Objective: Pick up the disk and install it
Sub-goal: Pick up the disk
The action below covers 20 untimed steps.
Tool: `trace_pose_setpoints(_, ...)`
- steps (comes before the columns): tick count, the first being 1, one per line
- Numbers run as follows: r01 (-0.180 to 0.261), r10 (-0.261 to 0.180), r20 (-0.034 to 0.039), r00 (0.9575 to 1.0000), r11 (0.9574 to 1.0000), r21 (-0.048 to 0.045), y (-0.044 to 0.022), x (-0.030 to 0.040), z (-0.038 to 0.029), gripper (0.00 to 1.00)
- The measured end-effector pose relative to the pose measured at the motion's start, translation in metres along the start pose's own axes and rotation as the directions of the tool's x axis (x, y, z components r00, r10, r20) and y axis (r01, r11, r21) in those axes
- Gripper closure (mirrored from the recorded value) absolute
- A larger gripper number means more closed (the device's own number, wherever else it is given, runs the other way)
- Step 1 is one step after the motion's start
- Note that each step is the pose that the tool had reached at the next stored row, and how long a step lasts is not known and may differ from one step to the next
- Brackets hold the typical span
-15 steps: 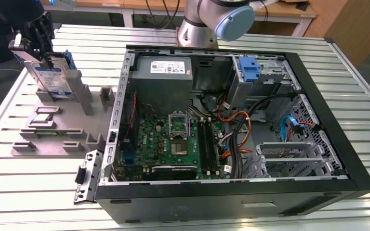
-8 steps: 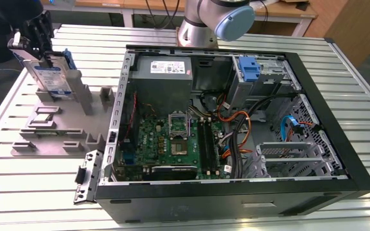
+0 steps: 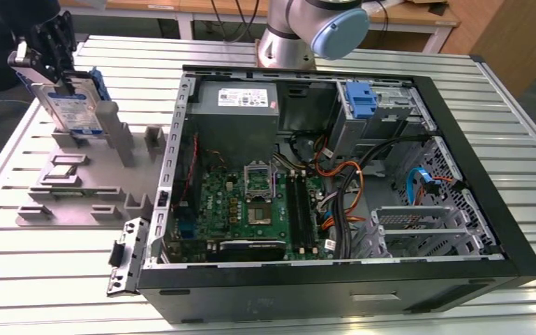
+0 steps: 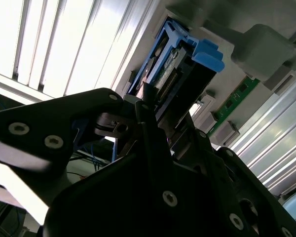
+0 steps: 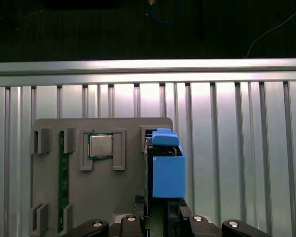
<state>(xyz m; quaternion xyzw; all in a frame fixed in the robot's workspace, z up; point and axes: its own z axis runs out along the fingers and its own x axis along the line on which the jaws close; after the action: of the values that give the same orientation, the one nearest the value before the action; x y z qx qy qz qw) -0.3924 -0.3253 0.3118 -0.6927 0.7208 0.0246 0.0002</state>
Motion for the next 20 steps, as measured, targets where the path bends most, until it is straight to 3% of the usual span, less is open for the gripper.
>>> trace_pose_setpoints(10,0.000,0.000,-0.0001,1.0000,1.0000,-0.0002,0.0001,-0.0001,-0.0026,0.65)
trace_pose_setpoints(20,0.000,0.000,0.0000,1.0000,1.0000,0.0000,0.0007,-0.0006,-0.0186,0.65)
